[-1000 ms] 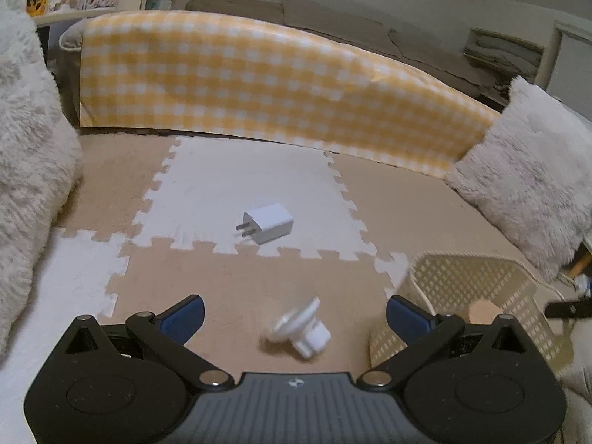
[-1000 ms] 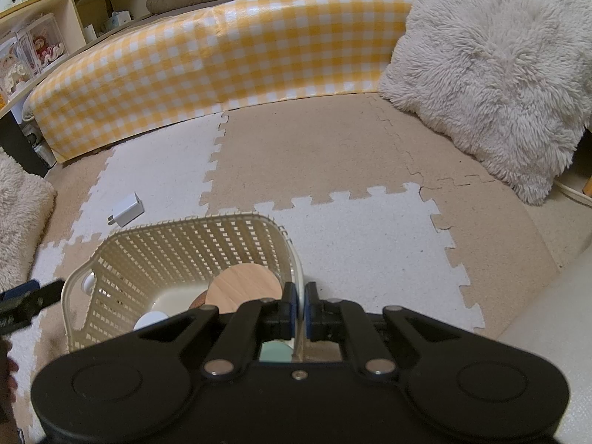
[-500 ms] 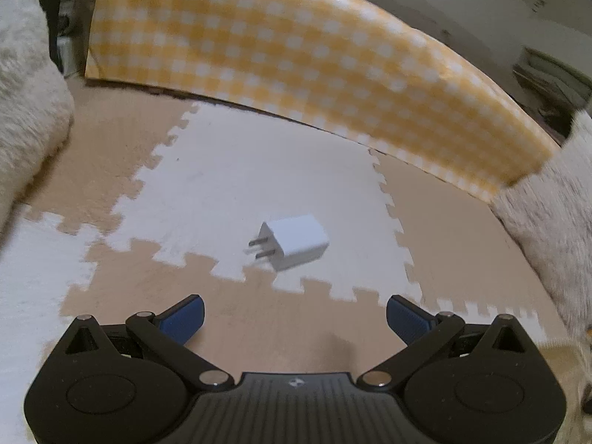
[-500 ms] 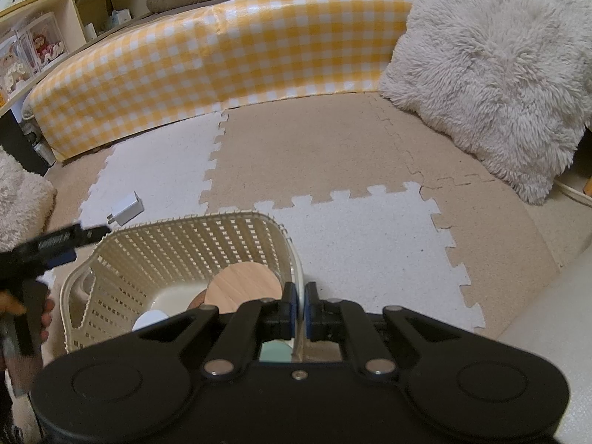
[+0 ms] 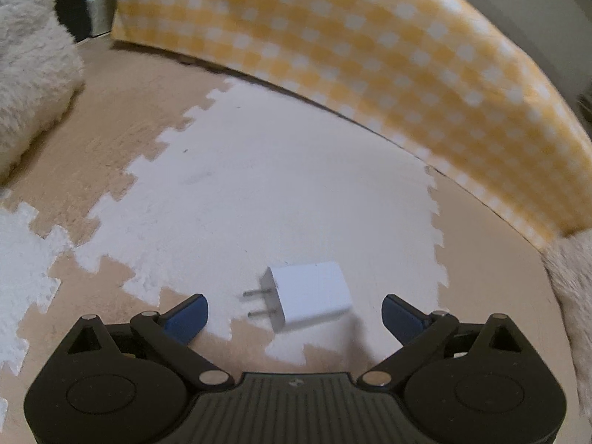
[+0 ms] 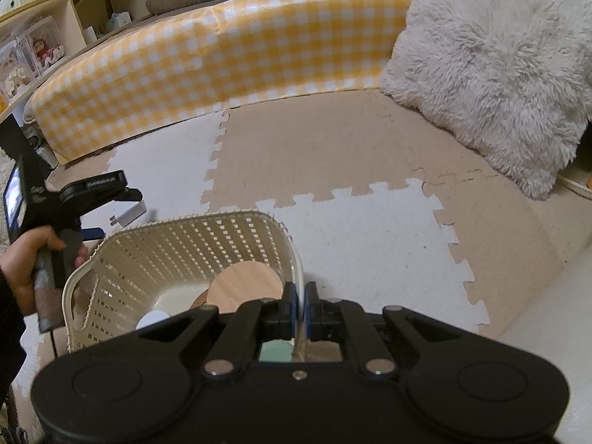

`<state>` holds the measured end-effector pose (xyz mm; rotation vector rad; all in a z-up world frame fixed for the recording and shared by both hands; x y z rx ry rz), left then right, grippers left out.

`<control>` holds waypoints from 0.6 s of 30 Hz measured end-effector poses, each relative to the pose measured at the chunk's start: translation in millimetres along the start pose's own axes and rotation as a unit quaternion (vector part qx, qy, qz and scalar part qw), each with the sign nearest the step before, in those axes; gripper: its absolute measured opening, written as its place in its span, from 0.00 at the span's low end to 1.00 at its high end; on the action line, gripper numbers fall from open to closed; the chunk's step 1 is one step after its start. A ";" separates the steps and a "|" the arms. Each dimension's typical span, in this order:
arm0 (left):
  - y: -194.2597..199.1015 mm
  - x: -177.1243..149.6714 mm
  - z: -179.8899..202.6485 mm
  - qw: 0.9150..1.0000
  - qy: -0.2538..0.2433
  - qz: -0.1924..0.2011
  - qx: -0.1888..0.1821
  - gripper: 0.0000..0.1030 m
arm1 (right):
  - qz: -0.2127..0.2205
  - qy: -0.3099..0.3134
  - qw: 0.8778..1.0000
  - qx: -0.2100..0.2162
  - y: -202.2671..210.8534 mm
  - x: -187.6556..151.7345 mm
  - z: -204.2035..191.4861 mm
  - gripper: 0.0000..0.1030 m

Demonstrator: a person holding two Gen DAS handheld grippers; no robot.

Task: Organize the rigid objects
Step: 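Grasp the white USB charger with the left tool and lift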

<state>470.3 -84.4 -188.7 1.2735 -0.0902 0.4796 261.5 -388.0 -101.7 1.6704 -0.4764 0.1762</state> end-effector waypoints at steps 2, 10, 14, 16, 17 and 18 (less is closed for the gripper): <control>-3.4 5.2 4.1 1.000 -0.001 -0.001 0.016 0.96 | 0.000 -0.001 1.000 0.002 -0.5 0.4 -0.1 0.05; -9.1 8.1 19.8 0.994 -0.044 0.006 0.095 0.77 | 0.000 -0.005 1.000 0.009 -2.3 1.6 0.9 0.05; -6.6 4.7 20.9 0.994 -0.064 0.010 0.088 0.65 | 0.001 -0.005 1.000 0.010 -1.9 1.5 1.3 0.05; -5.1 2.3 19.6 0.994 -0.070 0.011 0.082 0.65 | 0.001 -0.005 1.000 0.010 -1.9 1.1 1.2 0.05; -3.8 1.1 18.2 0.994 -0.071 0.011 0.080 0.64 | 0.001 -0.005 1.000 0.010 -1.9 1.1 1.2 0.05; -2.0 -0.1 16.2 0.994 -0.069 0.012 0.079 0.64 | 0.001 -0.005 1.000 0.010 -1.8 1.1 1.1 0.05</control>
Point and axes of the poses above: each gripper's, at about its wrist camera, not at the fingertips, and y roughly against the way its jaws point, z to its right, x to its top, the point moved 4 cm from there along -y, roughly the way its jaws point, and after that the axes turned 14 degrees about -z, right-handed, at the moved point
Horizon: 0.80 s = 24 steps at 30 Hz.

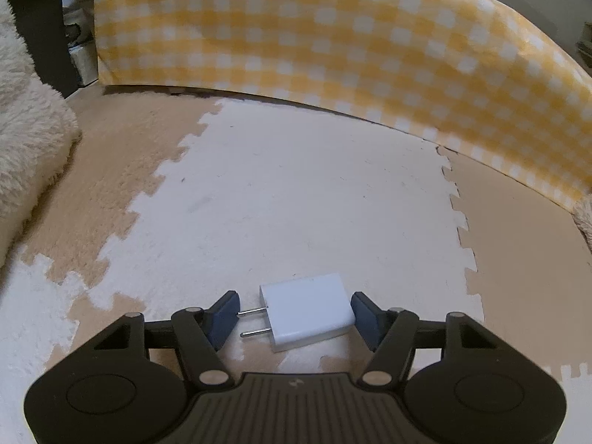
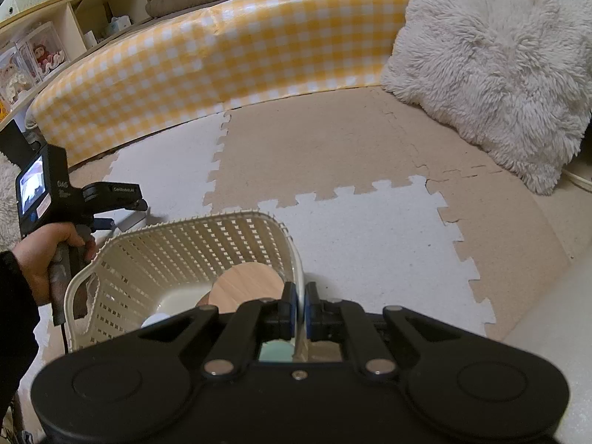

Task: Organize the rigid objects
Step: 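Grasp the white USB charger with the left tool and lift, then carry the charger into the basket and open the left tool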

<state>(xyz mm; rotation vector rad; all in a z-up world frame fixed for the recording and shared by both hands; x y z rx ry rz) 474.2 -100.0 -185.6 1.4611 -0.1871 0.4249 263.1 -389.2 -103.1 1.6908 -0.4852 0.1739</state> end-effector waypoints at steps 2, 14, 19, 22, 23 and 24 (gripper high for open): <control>3.0 -2.5 -3.4 1.000 0.006 0.001 -0.006 0.64 | 0.000 0.000 1.000 0.000 0.0 0.0 0.0 0.05; 67.1 -23.8 -12.4 0.996 -0.055 0.050 -0.040 0.64 | -0.004 0.001 1.000 -0.006 -0.2 1.5 -1.9 0.05; 99.4 -41.2 -15.7 0.993 -0.074 0.067 -0.063 0.64 | -0.005 0.002 1.000 -0.010 -0.4 1.7 -2.4 0.05; 115.5 -54.0 -17.3 0.991 -0.086 0.071 -0.074 0.64 | -0.005 0.002 1.000 -0.011 -0.7 1.3 -2.7 0.05; 120.2 -57.9 -17.4 0.990 -0.089 0.072 -0.078 0.64 | -0.005 0.002 1.000 -0.011 -0.6 1.2 -2.7 0.05; 125.6 -62.2 -17.6 0.990 -0.092 0.073 -0.081 0.64 | -0.005 0.001 1.000 -0.011 -0.5 1.2 -2.6 0.05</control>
Point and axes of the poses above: each gripper's, at about its wrist camera, not at the fingertips, and y roughly against the way its jaws point, z to its right, x to its top, the point moved 4 cm from there along -y, roughly the way its jaws point, and after that the axes turned 14 degrees about -z, right-handed, at the moved point
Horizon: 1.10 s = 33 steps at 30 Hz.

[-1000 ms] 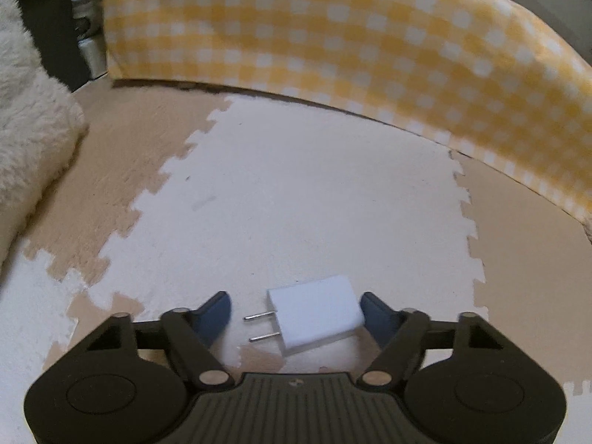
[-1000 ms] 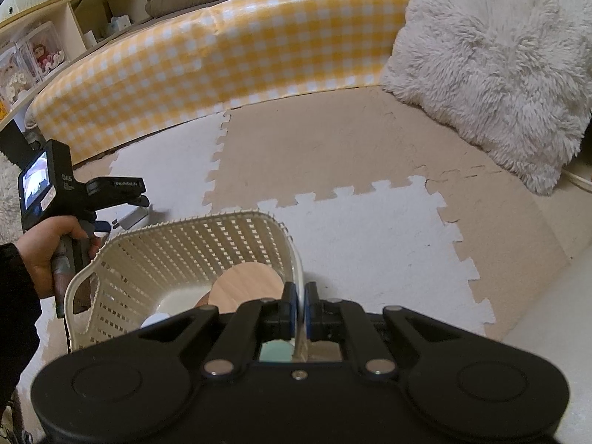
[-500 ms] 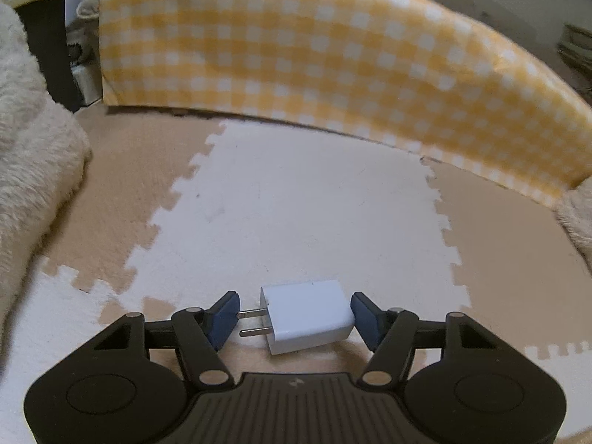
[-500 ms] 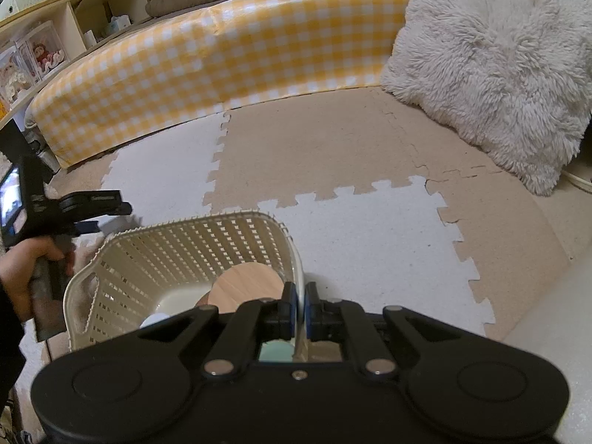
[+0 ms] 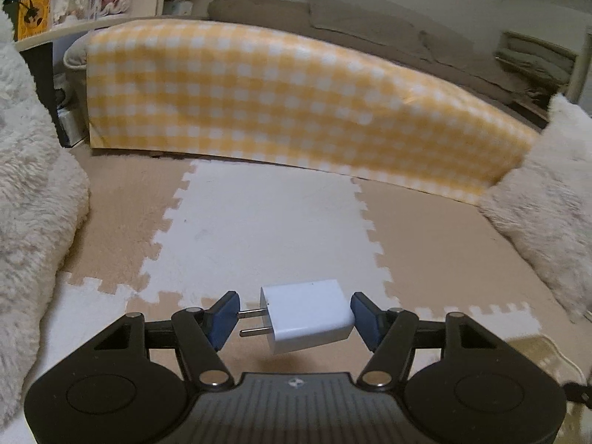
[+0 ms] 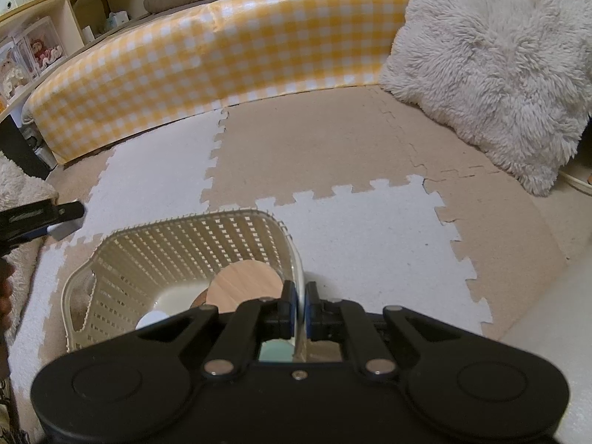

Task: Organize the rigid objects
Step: 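Carry the charger into the basket and open the left tool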

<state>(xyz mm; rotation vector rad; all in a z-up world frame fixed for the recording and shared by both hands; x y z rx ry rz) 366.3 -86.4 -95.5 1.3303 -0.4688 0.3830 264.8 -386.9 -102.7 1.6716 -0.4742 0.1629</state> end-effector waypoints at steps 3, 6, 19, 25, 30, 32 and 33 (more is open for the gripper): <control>17.0 -9.0 3.4 1.000 -0.005 0.005 -0.014 0.64 | 0.000 0.000 1.000 -0.002 0.3 -0.1 -0.6 0.05; 32.3 -16.8 7.1 0.999 -0.005 0.009 -0.032 0.64 | -0.001 0.001 1.000 -0.004 0.6 -0.6 -1.4 0.05; 51.5 -46.2 78.7 0.986 -0.139 -0.011 -0.091 0.64 | -0.002 0.003 1.000 -0.006 0.7 -1.5 -1.1 0.05; 25.0 -53.9 105.8 0.976 -0.192 -0.048 -0.092 0.64 | -0.002 0.002 1.000 -0.005 0.8 -1.7 -0.3 0.05; 3.6 -52.3 117.7 0.975 -0.196 -0.068 -0.074 0.64 | -0.002 0.003 1.000 -0.005 0.7 -1.6 -0.7 0.05; -2.8 -52.9 124.4 0.974 -0.201 -0.074 -0.071 0.65 | -0.002 0.003 1.000 -0.005 0.8 -1.5 -0.7 0.05; -5.6 -53.4 126.4 0.974 -0.202 -0.077 -0.071 0.65 | -0.002 0.003 1.000 -0.005 0.7 -1.6 -0.6 0.05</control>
Point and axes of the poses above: each gripper's, at about its wrist camera, not at the fingertips, and y roughly against the way its jaws point, z to its right, x to its top, the point moved 4 cm from there along -y, roughly the way its jaws point, and after that the axes turned 14 degrees about -z, right-handed, at the moved point
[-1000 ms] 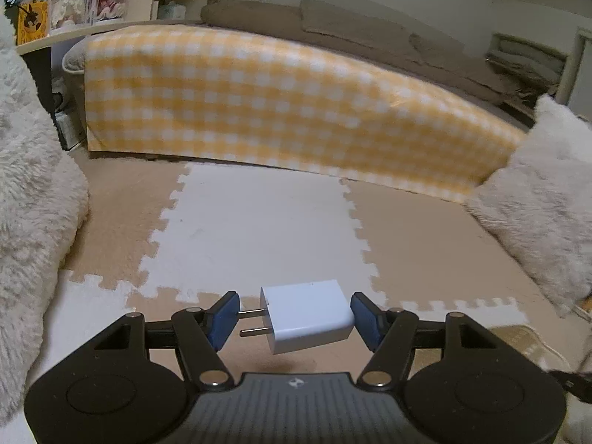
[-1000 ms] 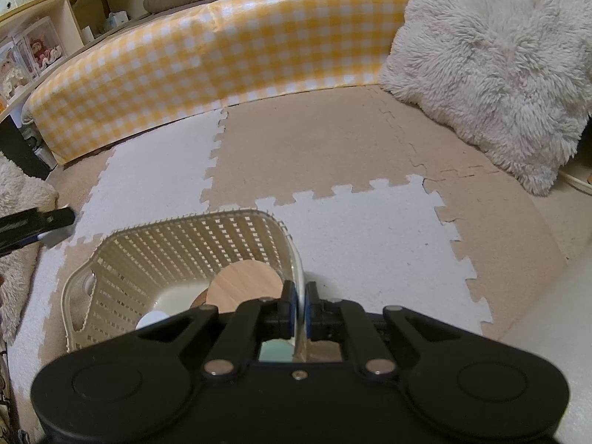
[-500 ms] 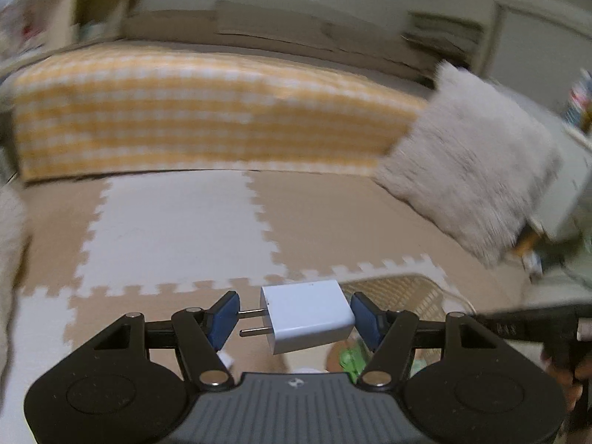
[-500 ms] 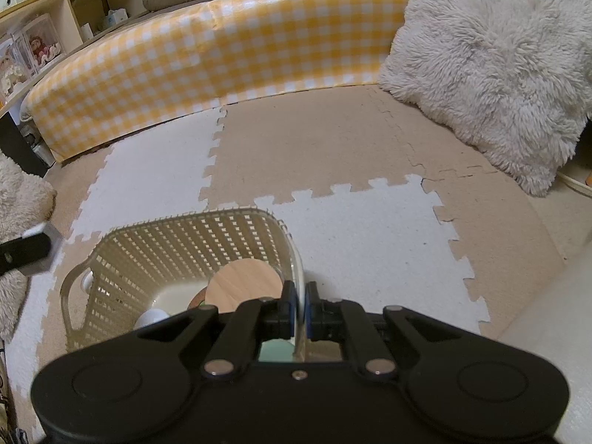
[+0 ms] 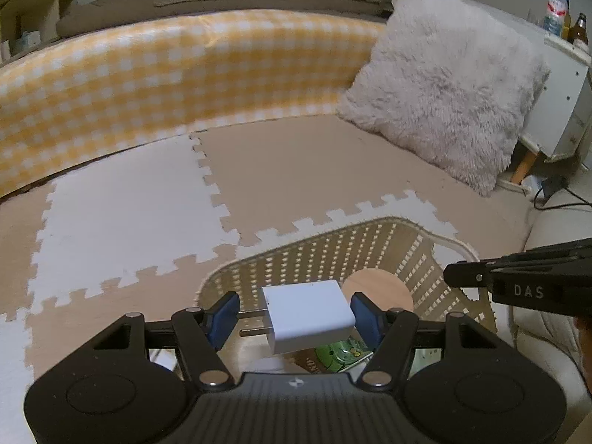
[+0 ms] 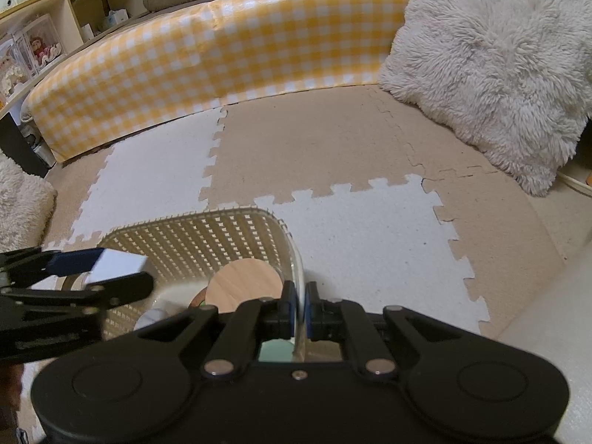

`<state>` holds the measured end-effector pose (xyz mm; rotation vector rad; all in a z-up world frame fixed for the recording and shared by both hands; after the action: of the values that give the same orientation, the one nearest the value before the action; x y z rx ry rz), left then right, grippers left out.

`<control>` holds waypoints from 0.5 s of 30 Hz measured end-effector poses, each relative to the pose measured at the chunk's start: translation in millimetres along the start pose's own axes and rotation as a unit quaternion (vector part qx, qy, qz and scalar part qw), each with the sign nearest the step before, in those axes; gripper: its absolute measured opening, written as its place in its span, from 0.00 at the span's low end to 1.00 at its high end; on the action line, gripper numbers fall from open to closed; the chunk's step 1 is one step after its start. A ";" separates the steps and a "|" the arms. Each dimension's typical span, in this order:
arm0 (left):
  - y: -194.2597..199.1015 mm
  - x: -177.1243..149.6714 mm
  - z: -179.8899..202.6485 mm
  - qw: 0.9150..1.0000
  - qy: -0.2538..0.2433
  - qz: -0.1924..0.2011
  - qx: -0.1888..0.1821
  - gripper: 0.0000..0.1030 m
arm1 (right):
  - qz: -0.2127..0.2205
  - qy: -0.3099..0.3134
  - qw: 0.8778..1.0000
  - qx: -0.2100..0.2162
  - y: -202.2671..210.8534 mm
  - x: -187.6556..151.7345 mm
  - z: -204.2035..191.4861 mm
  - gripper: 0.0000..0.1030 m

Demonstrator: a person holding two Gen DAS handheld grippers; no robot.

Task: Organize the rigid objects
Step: 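Carry the charger into the basket and open the left tool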

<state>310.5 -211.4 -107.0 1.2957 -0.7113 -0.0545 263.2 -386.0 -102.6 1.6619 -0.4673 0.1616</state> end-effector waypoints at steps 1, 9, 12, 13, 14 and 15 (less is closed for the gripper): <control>-2.4 -0.1 0.9 1.000 0.001 -0.003 -0.001 0.65 | 0.000 0.000 1.000 0.000 0.0 0.0 0.0 0.05; -13.5 -1.5 2.3 0.999 -0.014 0.001 0.030 0.65 | 0.000 0.000 1.000 0.000 0.2 0.0 -0.1 0.05; -15.5 -1.7 4.3 0.999 -0.027 0.005 0.043 0.65 | 0.000 0.001 1.000 -0.001 -0.2 0.5 -0.8 0.05; -16.0 -1.6 4.9 0.999 -0.030 0.004 0.044 0.65 | 0.000 0.000 1.000 0.000 -0.1 0.5 -0.7 0.05; -16.4 -2.0 5.3 0.998 -0.034 0.004 0.045 0.65 | 0.000 0.001 1.000 0.000 -0.1 0.4 -0.8 0.05; -16.3 -2.4 5.5 0.998 -0.036 0.004 0.046 0.65 | 0.000 0.001 1.000 0.000 -0.2 0.4 -0.9 0.05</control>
<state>311.5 -220.0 -122.0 1.3847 -0.7883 -0.0639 263.8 -385.2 -102.5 1.6606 -0.4670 0.1626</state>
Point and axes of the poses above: each gripper's, at about its wrist camera, not at the fingertips, and y roughly against the way its jaws point, z to its right, x to its top, the point moved 4 cm from there along -y, roughly the way its jaws point, and after that the axes turned 14 degrees about -z, right-handed, at the moved point
